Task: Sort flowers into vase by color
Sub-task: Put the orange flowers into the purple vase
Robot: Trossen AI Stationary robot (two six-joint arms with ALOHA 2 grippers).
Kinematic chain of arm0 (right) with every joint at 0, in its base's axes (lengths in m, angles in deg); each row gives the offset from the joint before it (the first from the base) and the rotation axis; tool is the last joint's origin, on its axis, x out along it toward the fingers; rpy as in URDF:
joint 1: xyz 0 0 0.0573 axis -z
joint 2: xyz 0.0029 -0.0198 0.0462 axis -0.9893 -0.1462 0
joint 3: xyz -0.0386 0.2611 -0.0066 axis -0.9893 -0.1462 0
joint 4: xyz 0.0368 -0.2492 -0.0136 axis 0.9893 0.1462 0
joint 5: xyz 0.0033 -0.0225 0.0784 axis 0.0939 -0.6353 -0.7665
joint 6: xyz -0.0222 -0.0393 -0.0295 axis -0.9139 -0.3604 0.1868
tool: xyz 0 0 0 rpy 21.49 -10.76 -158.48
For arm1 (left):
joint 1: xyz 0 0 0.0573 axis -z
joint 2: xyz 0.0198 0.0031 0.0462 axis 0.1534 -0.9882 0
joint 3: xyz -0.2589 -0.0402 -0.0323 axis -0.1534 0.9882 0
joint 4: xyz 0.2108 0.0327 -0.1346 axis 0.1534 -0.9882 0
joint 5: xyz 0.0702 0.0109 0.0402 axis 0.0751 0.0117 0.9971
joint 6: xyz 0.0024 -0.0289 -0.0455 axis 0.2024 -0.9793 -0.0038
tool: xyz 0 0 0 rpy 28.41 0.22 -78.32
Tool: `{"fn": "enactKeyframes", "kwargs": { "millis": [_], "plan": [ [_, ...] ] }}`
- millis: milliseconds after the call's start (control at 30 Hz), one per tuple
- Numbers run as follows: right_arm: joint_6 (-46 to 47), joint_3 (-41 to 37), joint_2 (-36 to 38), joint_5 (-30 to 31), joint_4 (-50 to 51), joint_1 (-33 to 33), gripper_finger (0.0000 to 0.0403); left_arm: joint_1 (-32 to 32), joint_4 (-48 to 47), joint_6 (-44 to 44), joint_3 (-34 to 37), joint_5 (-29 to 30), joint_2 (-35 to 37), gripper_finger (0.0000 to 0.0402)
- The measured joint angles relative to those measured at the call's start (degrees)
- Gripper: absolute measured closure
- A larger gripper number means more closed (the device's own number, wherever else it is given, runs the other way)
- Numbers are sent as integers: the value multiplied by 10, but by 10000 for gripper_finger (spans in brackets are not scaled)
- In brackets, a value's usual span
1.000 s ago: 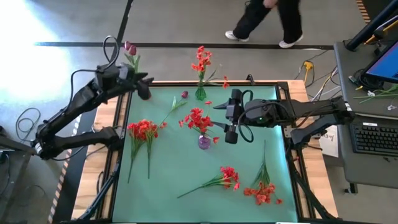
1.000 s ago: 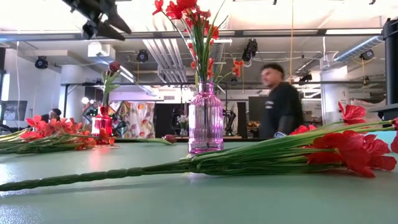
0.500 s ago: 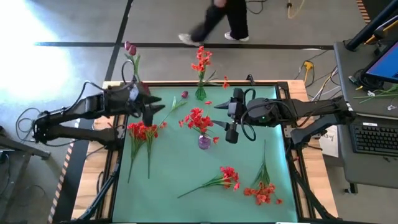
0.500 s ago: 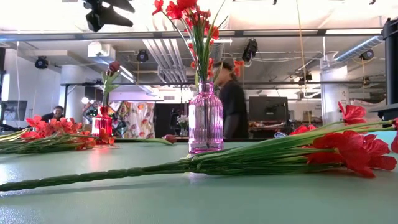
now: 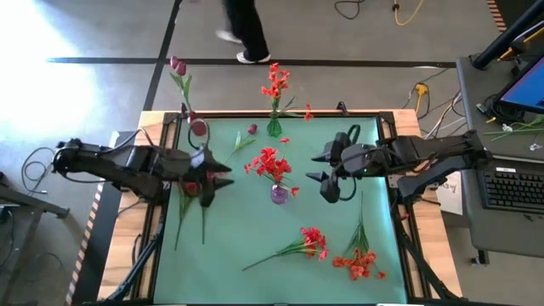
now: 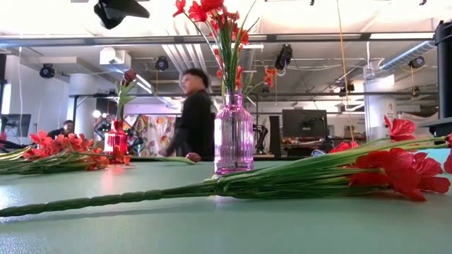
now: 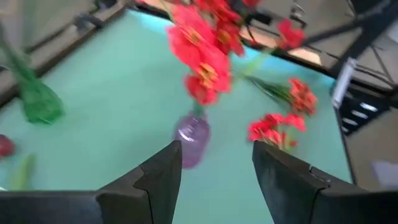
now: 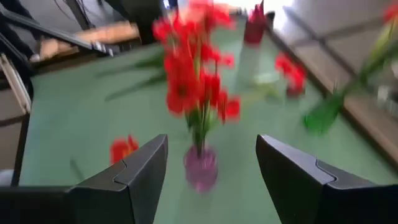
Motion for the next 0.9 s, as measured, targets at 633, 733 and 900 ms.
{"fn": "enactKeyframes", "kwargs": {
  "millis": [633,733,900],
  "plan": [
    [320,-20,-12,-41,234,-155,168,130,-134,-184,0,-6,-76,216],
    [320,-31,-13,-44,233,-190,170,158,-123,-181,0,-6,-93,216],
    [341,-56,-20,-42,221,-227,170,217,-26,-130,0,38,-157,216]
  ]
}}
